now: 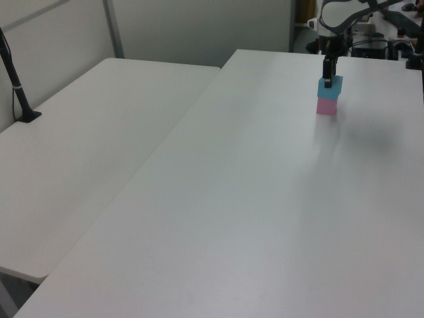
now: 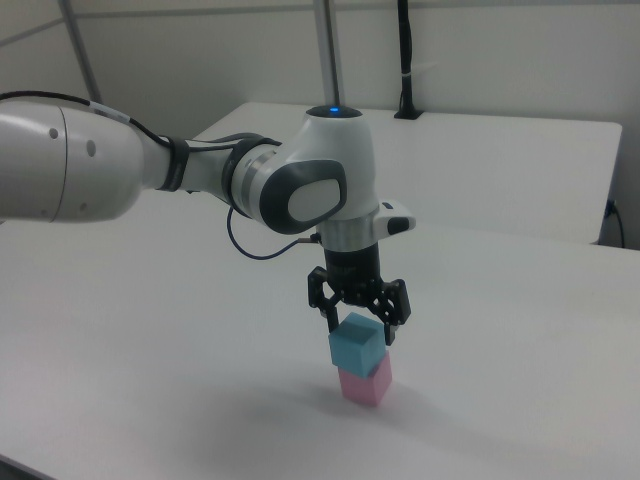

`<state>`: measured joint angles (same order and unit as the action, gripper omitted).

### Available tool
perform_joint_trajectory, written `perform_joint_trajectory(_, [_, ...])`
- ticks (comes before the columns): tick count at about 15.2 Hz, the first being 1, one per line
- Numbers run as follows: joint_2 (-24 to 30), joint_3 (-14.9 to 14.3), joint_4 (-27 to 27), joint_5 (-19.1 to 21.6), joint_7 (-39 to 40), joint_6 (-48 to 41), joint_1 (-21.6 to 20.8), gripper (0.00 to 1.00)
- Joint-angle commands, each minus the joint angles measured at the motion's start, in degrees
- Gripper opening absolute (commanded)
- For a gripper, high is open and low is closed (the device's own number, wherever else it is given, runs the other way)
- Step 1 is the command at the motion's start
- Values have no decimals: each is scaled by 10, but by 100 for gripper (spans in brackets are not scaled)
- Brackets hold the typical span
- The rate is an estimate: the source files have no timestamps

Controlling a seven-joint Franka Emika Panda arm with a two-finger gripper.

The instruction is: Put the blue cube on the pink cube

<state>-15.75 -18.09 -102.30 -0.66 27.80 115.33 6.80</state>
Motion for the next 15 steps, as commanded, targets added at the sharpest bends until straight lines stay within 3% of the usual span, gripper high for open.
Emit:
perform_joint_trajectory(1, [40,4,0,-14,-14,-40,5,100])
perform_joint_trajectory(4, [74,4,24,-13,-27,-112,3,100])
perform_joint_trajectory(9, [160,5,44,-5,-162,-218,-7,100])
perform_joint_trajectory(12, [215,-5,48,-1,-216,-279,-49,100])
perform_joint_trajectory(15, [235,-1,70,0,-253,-334,-81,100])
